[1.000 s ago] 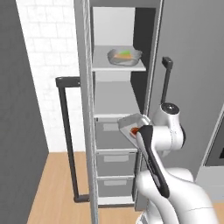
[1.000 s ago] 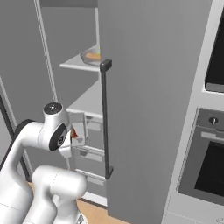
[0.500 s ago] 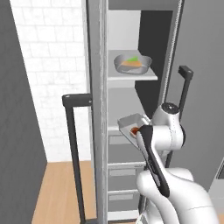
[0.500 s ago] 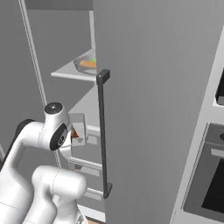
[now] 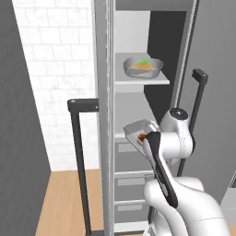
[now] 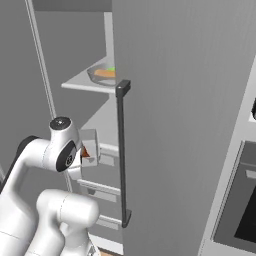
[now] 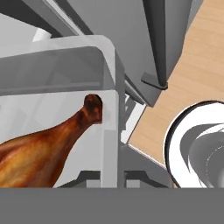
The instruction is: Take the meat container that has the chicken drumstick and place it on the second highest rack of the freezer. Then take the vegetable container that has the squash and lemon wedge and place it on the highest rack of the freezer.
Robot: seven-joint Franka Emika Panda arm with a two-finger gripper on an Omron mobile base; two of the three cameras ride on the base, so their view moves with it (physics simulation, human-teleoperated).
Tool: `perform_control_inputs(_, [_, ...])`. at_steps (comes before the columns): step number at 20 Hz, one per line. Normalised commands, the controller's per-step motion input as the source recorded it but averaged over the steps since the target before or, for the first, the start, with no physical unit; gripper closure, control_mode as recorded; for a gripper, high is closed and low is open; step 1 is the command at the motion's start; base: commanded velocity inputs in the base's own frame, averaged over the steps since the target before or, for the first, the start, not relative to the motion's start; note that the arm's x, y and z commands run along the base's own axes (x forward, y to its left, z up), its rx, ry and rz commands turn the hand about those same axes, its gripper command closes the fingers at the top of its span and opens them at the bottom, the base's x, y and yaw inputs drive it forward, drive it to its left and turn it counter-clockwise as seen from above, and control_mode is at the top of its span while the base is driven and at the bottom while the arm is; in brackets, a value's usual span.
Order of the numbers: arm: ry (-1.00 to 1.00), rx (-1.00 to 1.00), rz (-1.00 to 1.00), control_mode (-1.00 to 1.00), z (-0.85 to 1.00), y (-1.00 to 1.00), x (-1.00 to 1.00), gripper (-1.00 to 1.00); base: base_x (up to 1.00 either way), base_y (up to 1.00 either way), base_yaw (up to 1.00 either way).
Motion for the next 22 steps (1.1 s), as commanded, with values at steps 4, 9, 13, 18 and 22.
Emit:
perform_control_inputs(4, [-0.02, 0.0, -0.08, -1.0, 0.26, -0.03, 0.41, 1.0, 0.09, 0.0, -0.02])
perform_control_inputs(9, [0.0, 0.0, -0.12, -1.0, 0.23, -0.01, 0.81, 1.0, 0.0, 0.0, 0.0])
perform_control_inputs(13, [0.0, 0.0, -0.09, -1.0, 0.08, 0.0, 0.84, 1.0, 0.0, 0.0, 0.0])
perform_control_inputs(18, [0.0, -0.01, -0.11, -1.0, 0.0, 0.0, 0.9, 1.0, 0.0, 0.0, 0.0])
perform_control_inputs(22, [0.0, -0.01, 0.0, -1.0, -0.25, 0.0, 0.44, 1.0, 0.0, 0.0, 0.0])
